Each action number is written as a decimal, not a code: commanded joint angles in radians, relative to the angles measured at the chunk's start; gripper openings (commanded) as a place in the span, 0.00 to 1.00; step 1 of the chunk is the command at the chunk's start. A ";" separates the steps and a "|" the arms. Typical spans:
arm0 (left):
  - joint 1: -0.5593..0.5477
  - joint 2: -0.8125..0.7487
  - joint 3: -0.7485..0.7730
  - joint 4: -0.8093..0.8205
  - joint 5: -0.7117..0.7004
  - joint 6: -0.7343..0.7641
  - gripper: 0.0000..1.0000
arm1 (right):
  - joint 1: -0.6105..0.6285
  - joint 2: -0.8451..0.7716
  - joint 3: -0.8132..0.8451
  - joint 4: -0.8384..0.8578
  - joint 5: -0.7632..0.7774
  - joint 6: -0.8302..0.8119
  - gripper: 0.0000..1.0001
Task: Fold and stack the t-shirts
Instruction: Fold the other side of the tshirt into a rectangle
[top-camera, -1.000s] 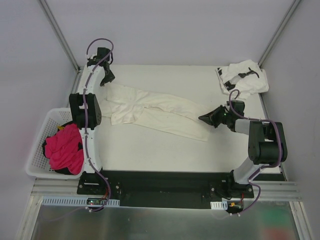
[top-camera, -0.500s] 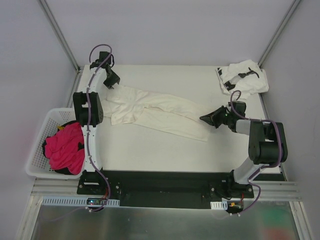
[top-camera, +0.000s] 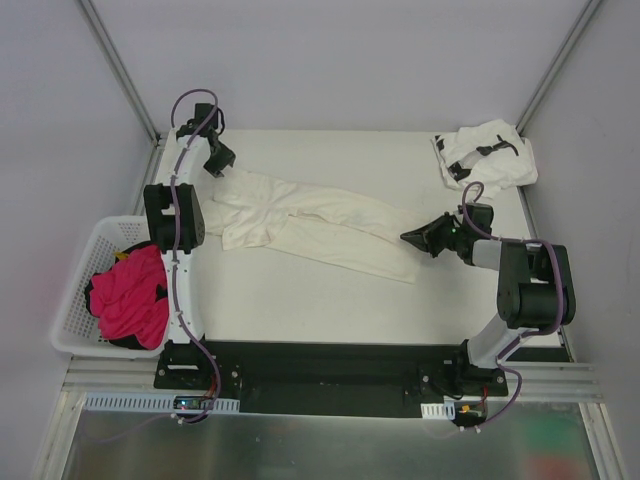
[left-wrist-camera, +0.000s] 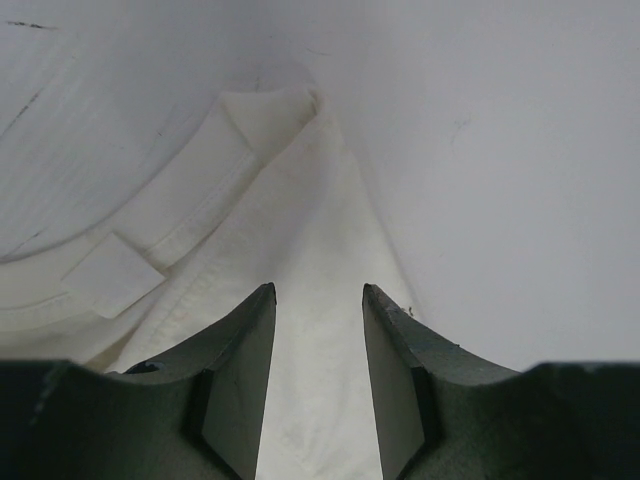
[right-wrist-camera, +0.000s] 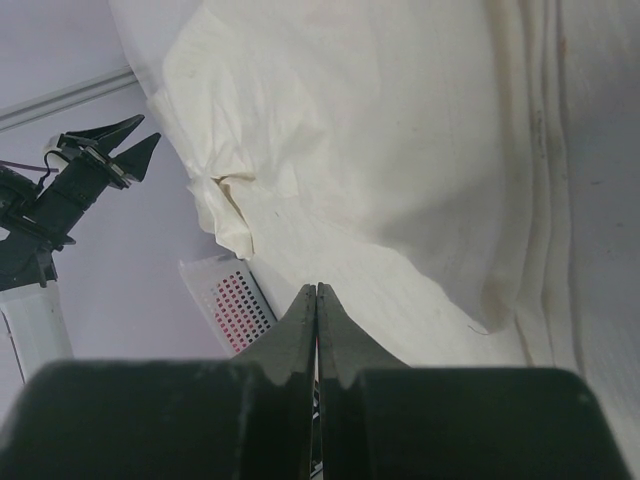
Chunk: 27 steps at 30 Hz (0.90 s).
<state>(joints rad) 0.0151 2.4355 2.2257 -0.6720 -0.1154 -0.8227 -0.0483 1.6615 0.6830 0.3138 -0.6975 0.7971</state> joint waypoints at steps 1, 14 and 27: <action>0.023 -0.069 -0.021 0.000 -0.058 -0.006 0.39 | -0.009 0.000 0.016 0.041 -0.020 0.005 0.01; 0.039 -0.046 -0.015 -0.001 -0.063 0.000 0.39 | -0.019 -0.002 0.023 0.042 -0.023 0.013 0.01; 0.036 0.005 0.035 -0.001 -0.003 -0.007 0.37 | -0.027 0.007 0.046 0.038 -0.017 0.024 0.01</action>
<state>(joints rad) 0.0494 2.4351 2.2055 -0.6697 -0.1364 -0.8227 -0.0677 1.6634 0.6884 0.3183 -0.6975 0.8104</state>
